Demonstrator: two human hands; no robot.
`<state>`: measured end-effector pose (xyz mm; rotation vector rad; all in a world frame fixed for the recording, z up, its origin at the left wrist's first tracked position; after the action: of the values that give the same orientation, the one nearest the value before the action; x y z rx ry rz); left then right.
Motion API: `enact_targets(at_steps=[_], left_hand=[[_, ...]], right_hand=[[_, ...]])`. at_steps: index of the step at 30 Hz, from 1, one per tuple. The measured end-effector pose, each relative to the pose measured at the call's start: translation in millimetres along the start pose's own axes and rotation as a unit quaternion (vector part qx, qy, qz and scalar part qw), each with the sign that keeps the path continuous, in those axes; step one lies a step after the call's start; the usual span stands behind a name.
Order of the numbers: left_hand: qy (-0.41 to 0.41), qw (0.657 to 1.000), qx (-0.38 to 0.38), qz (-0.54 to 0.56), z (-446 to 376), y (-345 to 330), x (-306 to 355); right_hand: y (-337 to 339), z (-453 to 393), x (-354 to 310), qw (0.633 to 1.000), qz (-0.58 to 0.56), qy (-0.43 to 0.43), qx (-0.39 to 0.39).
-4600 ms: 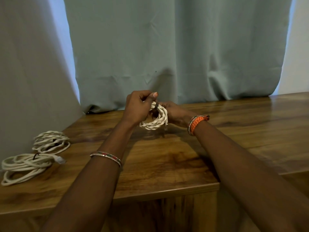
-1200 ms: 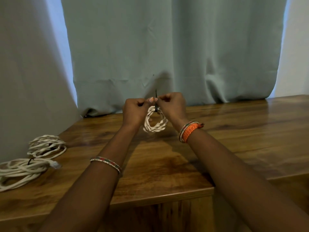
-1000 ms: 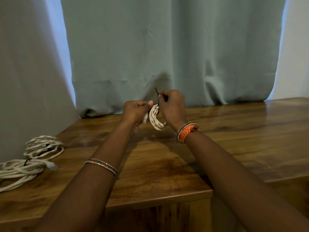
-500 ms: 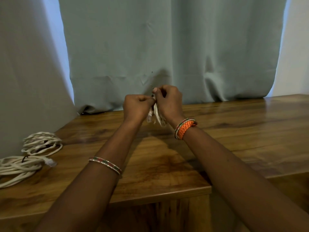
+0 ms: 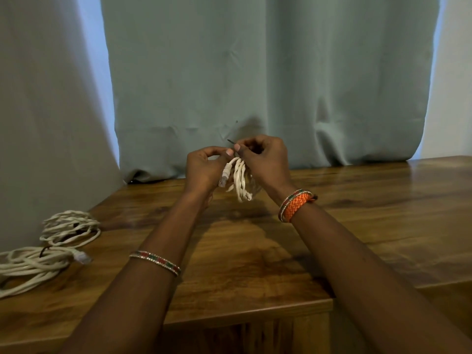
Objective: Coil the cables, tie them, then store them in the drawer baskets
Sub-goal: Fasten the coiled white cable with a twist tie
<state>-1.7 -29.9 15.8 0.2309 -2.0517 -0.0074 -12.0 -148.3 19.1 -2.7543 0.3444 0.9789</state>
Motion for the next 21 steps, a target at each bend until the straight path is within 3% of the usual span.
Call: enact_targets(at_steps=[7, 14, 21], left_hand=[[-0.071, 0.995, 0.030, -0.056, 2.5, -1.1, 5.7], [-0.041, 0.996, 0.077, -0.026, -1.0, 3.8, 1.1], [-0.070, 0.996, 0.053, -0.018, 0.1, 7.2, 0.7]], right_hand=[[-2.6, 2.6, -4.6, 1.000, 0.008, 0.027, -0.003], [-3.8, 4.3, -8.3, 0.998, -0.033, 0.028, -0.042], [-4.4, 5.5, -11.4, 0.996, -0.037, 0.027, -0.071]])
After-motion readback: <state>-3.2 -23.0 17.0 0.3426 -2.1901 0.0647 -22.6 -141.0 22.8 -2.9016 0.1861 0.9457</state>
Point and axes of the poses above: each hand's wrist, its own z-axis away from the middle knuckle, its own y-axis out of the back of the hand, x = y × z, the point moved 1 cm from there along -z, towards the middle knuckle, and after that the axes turned 14 degrees about -z, right-handed, at the moved point
